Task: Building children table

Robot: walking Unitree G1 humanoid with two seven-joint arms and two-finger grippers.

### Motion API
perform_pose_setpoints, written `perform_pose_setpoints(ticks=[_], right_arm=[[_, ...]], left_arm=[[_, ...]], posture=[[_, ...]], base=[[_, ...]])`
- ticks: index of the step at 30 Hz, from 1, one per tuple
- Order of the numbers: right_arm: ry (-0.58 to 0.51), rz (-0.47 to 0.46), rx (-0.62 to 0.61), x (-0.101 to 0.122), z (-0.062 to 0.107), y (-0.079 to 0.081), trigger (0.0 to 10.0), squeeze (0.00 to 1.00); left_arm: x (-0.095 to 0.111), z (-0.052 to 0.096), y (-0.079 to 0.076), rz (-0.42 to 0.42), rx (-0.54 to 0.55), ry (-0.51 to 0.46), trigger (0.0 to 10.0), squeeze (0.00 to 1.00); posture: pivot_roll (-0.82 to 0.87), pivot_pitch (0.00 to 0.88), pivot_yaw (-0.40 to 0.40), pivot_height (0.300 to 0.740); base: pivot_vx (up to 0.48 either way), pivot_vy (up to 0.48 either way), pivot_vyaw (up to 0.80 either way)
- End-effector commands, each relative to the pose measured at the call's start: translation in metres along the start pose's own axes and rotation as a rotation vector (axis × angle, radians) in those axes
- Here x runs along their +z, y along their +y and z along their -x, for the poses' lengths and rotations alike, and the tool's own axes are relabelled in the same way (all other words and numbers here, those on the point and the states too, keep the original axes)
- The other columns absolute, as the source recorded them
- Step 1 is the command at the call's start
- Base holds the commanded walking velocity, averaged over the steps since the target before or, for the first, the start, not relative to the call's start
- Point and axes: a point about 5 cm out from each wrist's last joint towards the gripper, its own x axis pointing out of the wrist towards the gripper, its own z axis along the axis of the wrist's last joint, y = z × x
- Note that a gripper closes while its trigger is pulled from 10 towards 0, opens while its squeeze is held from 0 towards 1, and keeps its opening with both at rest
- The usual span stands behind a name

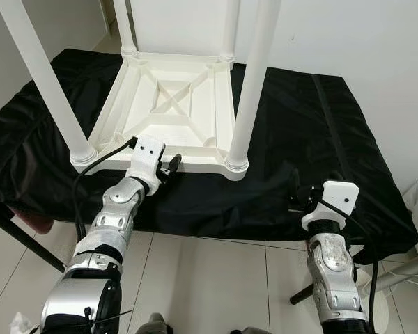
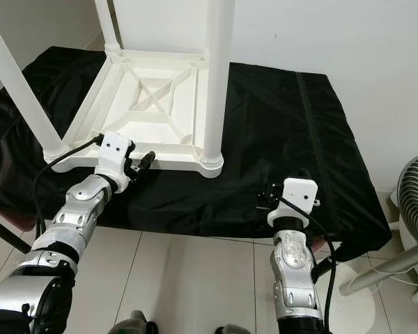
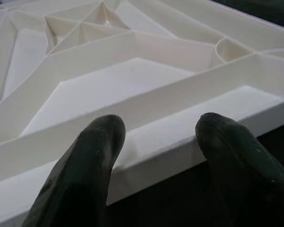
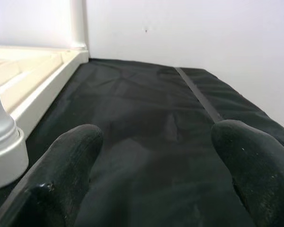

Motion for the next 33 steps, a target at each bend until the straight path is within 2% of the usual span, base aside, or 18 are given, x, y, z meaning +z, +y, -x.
perform_pose_setpoints(ticks=[1, 3, 9, 11, 14, 18, 19, 21, 26, 32, 33], right_arm=[[-0.007, 0.002, 0.002, 0.002, 0.001, -0.002, 10.0, 0.0], [-0.007, 0.003, 0.002, 0.002, 0.001, -0.002, 10.0, 0.0], [-0.006, 0.002, 0.006, 0.001, 0.001, 0.0, 10.0, 0.0], [-0.005, -0.001, 0.008, 0.001, 0.002, 0.001, 10.0, 0.0], [-0.002, 0.0, 0.011, 0.0, 0.003, 0.002, 10.0, 0.0], [-0.001, 0.001, 0.011, 0.0, 0.004, 0.002, 10.0, 0.0], [0.0, 0.001, 0.011, 0.0, 0.004, 0.001, 10.0, 0.0], [0.0, 0.001, 0.011, 0.0, 0.004, 0.001, 10.0, 0.0], [-0.002, 0.0, 0.009, 0.001, 0.003, 0.001, 10.0, 0.0], [-0.002, -0.002, 0.003, 0.001, 0.004, 0.002, 10.0, 0.0], [-0.003, -0.003, 0.0, 0.001, 0.004, 0.002, 10.0, 0.0]], left_arm=[[-0.008, 0.003, 0.006, -0.041, 0.038, 0.046, 10.0, 0.0], [-0.008, 0.004, 0.011, -0.073, 0.034, 0.053, 10.0, 0.0], [-0.006, 0.005, 0.017, -0.074, 0.006, 0.048, 10.0, 0.0], [-0.006, 0.006, 0.019, -0.097, -0.012, 0.053, 10.0, 0.0], [-0.008, 0.009, 0.019, -0.133, -0.06, 0.063, 10.0, 0.0], [-0.01, 0.01, 0.02, -0.162, -0.062, 0.076, 10.0, 0.0], [-0.012, 0.01, 0.022, -0.196, -0.043, 0.096, 10.0, 0.0], [-0.012, 0.01, 0.022, -0.196, -0.043, 0.096, 10.0, 0.0], [-0.015, 0.007, 0.029, -0.269, 0.019, 0.157, 10.0, 0.0], [-0.01, 0.003, 0.042, -0.32, 0.118, 0.191, 10.0, 0.0], [-0.005, 0.002, 0.048, -0.339, 0.156, 0.195, 10.0, 0.0]], posture=[[0.03, 0.013, -0.008, 0.74], [0.03, 0.008, -0.006, 0.74], [0.03, 0.006, -0.005, 0.74], [0.03, 0.007, -0.003, 0.74], [0.03, 0.008, -0.004, 0.74], [0.03, 0.008, -0.004, 0.74], [0.03, 0.01, -0.004, 0.74], [0.03, 0.01, -0.004, 0.74], [0.02, 0.011, 0.0, 0.74], [0.02, 0.013, 0.004, 0.74], [0.02, 0.012, 0.01, 0.74]], base=[[0.0, 0.0, 0.0], [0.0, 0.0, 0.0], [0.0, 0.0, 0.0], [0.0, 0.0, 0.0], [0.0, 0.0, 0.0], [0.0, 0.0, 0.0], [0.0, 0.0, 0.0], [0.0, 0.0, 0.0], [0.0, 0.0, 0.0], [0.0, 0.0, 0.0], [0.0, 0.0, 0.0]])
